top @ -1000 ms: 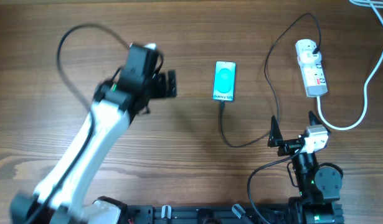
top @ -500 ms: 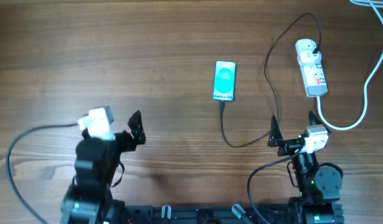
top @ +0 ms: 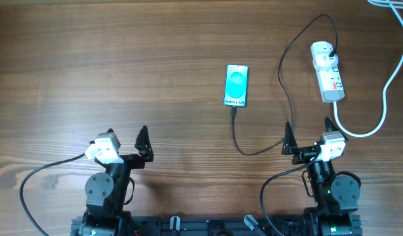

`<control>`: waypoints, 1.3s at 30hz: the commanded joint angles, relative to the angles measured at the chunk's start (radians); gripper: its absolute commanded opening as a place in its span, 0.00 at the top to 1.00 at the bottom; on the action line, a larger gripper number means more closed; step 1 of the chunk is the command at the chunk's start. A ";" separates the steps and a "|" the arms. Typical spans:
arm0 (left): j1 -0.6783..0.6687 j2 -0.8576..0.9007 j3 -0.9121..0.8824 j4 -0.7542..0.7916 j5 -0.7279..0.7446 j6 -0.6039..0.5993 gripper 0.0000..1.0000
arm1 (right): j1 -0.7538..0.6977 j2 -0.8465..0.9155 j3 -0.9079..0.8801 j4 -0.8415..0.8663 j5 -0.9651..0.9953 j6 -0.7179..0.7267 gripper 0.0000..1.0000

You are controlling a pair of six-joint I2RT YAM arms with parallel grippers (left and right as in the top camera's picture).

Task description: Plug charger to phone and switch on socket

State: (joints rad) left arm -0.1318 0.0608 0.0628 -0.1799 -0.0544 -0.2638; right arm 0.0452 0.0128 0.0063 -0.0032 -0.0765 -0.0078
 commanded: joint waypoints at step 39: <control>0.104 -0.058 -0.057 0.105 0.050 0.283 0.00 | 0.002 -0.009 -0.001 0.003 0.017 0.010 0.00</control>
State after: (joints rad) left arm -0.0254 0.0128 0.0139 -0.0772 -0.0021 0.0181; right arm 0.0452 0.0128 0.0063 -0.0032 -0.0765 -0.0078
